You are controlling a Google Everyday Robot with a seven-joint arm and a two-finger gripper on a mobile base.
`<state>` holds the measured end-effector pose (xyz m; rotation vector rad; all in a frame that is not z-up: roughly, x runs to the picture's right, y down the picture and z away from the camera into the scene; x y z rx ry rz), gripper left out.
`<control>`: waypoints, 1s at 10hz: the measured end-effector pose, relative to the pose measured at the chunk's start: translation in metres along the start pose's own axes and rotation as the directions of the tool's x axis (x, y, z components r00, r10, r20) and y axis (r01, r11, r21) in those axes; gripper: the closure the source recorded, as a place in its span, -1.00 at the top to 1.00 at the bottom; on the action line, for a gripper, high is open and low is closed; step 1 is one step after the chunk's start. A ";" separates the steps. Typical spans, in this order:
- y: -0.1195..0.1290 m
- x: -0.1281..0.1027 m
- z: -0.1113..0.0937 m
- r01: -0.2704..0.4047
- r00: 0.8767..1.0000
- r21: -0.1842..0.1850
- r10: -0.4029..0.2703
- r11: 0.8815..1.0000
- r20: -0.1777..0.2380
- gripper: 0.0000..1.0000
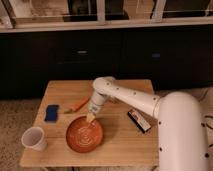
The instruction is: Drag the ceramic bowl in a circle
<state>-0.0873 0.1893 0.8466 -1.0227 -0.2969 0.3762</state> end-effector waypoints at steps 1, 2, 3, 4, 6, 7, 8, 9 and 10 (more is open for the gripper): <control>-0.006 0.014 -0.010 -0.013 1.000 0.017 0.012 1.000 0.018 -0.97; -0.015 0.029 -0.020 -0.028 0.999 0.034 0.026 0.999 0.035 -0.97; -0.019 0.040 -0.027 -0.043 0.998 0.048 0.041 0.998 0.046 -0.97; -0.025 0.053 -0.035 -0.067 0.996 0.066 0.063 0.996 0.058 -0.97; -0.035 0.066 -0.044 -0.109 0.992 0.092 0.102 0.990 0.073 -0.97; -0.043 0.074 -0.052 -0.143 0.988 0.110 0.134 0.984 0.081 -0.97; -0.056 0.077 -0.062 -0.176 0.983 0.138 0.165 0.975 0.085 -0.97; -0.067 0.073 -0.068 -0.193 0.980 0.158 0.181 0.969 0.085 -0.97; -0.076 0.067 -0.074 -0.203 0.978 0.171 0.190 0.964 0.088 -0.97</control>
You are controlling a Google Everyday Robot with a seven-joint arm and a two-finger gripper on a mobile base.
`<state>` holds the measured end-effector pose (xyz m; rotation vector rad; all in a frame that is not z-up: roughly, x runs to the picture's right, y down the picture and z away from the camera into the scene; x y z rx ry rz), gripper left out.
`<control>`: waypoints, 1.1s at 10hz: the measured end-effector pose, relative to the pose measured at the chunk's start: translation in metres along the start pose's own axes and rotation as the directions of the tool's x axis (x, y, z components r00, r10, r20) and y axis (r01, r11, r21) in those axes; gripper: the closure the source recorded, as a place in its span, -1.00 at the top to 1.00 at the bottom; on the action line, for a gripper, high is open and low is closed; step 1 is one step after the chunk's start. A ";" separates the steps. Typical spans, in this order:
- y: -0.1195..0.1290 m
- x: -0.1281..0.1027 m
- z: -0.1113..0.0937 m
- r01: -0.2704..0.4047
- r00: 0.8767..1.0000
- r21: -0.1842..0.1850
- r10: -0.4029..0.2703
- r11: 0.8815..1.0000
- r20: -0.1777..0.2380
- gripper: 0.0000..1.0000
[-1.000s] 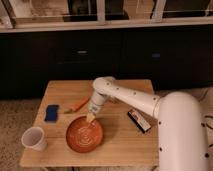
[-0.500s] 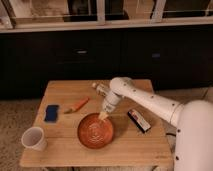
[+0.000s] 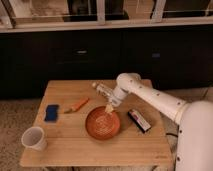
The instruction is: Drag the ceramic bowl in a circle
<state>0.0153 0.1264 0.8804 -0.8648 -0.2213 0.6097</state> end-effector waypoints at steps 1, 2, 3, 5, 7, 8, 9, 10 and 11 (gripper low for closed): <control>-0.008 -0.010 -0.004 -0.008 1.000 0.010 0.008 1.000 0.008 -0.97; -0.009 -0.021 -0.004 -0.002 1.000 0.008 0.002 1.000 0.014 -0.97; -0.003 -0.032 0.000 0.009 1.000 0.000 -0.009 1.000 0.019 -0.97; 0.022 -0.059 0.017 0.052 0.998 -0.030 -0.052 0.998 0.026 -0.97; 0.056 -0.083 0.040 0.112 0.994 -0.079 -0.110 0.991 0.024 -0.97; 0.073 -0.086 0.049 0.139 0.990 -0.102 -0.137 0.985 0.025 -0.97; 0.094 -0.084 0.058 0.168 0.986 -0.125 -0.167 0.978 0.022 -0.97; 0.112 -0.077 0.064 0.190 0.982 -0.145 -0.189 0.971 0.019 -0.97; 0.121 -0.067 0.067 0.194 0.981 -0.151 -0.194 0.969 0.015 -0.97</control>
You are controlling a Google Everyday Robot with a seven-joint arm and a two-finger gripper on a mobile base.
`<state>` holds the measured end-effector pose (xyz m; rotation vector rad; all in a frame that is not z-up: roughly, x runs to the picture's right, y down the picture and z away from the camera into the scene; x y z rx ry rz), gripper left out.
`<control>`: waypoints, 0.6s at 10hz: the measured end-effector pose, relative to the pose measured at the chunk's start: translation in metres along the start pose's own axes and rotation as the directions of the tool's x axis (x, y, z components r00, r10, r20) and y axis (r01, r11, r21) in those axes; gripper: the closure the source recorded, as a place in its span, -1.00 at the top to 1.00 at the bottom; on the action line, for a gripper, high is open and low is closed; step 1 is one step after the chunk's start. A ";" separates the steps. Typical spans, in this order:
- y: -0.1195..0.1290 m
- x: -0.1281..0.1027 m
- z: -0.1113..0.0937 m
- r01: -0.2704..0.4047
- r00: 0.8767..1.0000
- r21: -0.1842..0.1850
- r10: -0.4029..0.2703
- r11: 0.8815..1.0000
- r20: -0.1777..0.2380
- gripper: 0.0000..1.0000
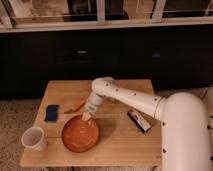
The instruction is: Drag the ceramic bowl in a circle
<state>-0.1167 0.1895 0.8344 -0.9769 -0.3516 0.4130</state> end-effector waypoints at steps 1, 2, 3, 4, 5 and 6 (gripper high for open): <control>0.004 0.007 0.002 -0.002 1.000 -0.002 0.002 1.000 -0.004 -0.97; 0.006 0.019 0.000 -0.012 1.000 0.001 0.012 1.000 -0.004 -0.97; 0.005 0.038 -0.006 -0.029 1.000 0.011 0.029 1.000 -0.003 -0.97; 0.002 0.054 -0.013 -0.043 0.999 0.022 0.043 0.999 0.001 -0.97; -0.001 0.075 -0.023 -0.060 0.998 0.038 0.059 0.997 0.008 -0.97; -0.004 0.099 -0.035 -0.078 0.997 0.059 0.077 0.995 0.019 -0.97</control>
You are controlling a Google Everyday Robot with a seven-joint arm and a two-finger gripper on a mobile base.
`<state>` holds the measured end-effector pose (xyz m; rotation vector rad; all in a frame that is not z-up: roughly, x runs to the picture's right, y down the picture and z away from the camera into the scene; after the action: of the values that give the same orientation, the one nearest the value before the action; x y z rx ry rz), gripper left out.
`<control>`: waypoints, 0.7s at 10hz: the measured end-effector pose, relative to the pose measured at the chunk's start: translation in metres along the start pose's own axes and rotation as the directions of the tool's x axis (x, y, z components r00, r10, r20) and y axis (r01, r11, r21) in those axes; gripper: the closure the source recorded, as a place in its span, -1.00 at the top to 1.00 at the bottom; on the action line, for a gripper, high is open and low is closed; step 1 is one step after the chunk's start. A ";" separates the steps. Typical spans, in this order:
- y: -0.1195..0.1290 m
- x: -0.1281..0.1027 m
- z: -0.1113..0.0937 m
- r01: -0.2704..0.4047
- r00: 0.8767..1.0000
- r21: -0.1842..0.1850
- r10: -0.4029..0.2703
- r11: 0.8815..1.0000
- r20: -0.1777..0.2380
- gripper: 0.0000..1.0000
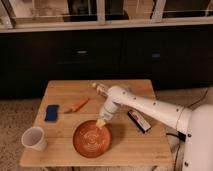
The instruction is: Drag the ceramic bowl in a circle
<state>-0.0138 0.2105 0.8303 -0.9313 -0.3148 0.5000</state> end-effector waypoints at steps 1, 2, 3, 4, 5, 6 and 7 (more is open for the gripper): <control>-0.007 0.026 -0.014 -0.026 1.000 0.025 0.026 0.999 0.010 -0.97; -0.012 0.043 -0.024 -0.051 0.999 0.047 0.050 0.998 0.017 -0.97; -0.018 0.055 -0.032 -0.073 0.997 0.066 0.072 0.995 0.022 -0.97; -0.029 0.064 -0.045 -0.103 0.994 0.100 0.101 0.990 0.032 -0.97; -0.041 0.065 -0.055 -0.120 0.992 0.122 0.116 0.985 0.042 -0.97; -0.053 0.060 -0.064 -0.125 0.992 0.137 0.119 0.983 0.050 -0.97; -0.068 0.048 -0.073 -0.122 0.992 0.151 0.114 0.981 0.058 -0.97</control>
<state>0.0791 0.1524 0.8475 -0.7905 -0.2623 0.6483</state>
